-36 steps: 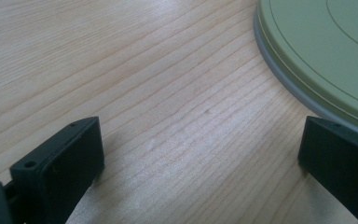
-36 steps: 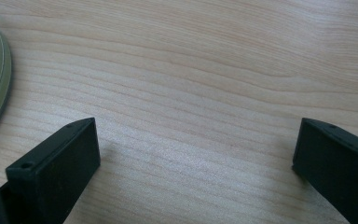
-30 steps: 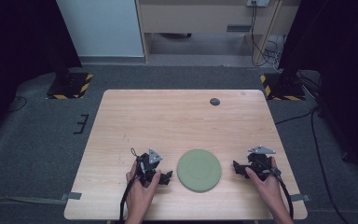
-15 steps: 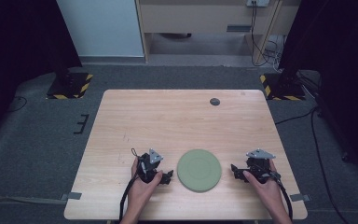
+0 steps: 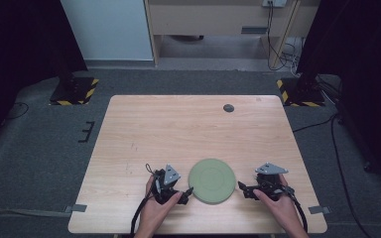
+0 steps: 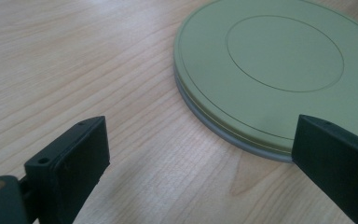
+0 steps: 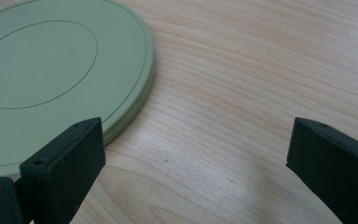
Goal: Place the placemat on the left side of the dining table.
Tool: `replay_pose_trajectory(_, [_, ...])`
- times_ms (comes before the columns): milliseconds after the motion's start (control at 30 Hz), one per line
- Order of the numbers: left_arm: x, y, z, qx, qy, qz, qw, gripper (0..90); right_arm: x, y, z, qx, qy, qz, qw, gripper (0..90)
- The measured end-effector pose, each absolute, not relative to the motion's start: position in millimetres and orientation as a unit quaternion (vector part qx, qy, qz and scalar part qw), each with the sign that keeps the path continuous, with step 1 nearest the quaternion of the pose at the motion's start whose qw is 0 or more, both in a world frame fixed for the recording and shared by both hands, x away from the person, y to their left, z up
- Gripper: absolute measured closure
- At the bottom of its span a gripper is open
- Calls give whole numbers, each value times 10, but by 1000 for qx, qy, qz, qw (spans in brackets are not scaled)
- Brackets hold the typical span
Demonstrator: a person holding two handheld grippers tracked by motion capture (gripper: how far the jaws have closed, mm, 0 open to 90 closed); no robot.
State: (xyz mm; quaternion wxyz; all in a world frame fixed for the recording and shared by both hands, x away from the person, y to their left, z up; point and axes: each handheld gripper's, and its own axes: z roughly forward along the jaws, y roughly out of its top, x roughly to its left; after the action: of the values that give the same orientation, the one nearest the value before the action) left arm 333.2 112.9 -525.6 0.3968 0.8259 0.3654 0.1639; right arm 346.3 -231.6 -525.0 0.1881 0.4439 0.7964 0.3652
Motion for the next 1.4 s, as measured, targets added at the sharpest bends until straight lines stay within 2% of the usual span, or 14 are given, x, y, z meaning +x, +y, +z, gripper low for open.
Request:
replay_pose_trajectory(567, [3333,1011,-5293,832,358,167,389,26,3448,-2162,-5294,433,806,359,183,42])
replay_pose_trajectory(1400, [3381,973,-5288,823,376,191,380,20,3511,-2117,-5298,453,794,349,207,20])
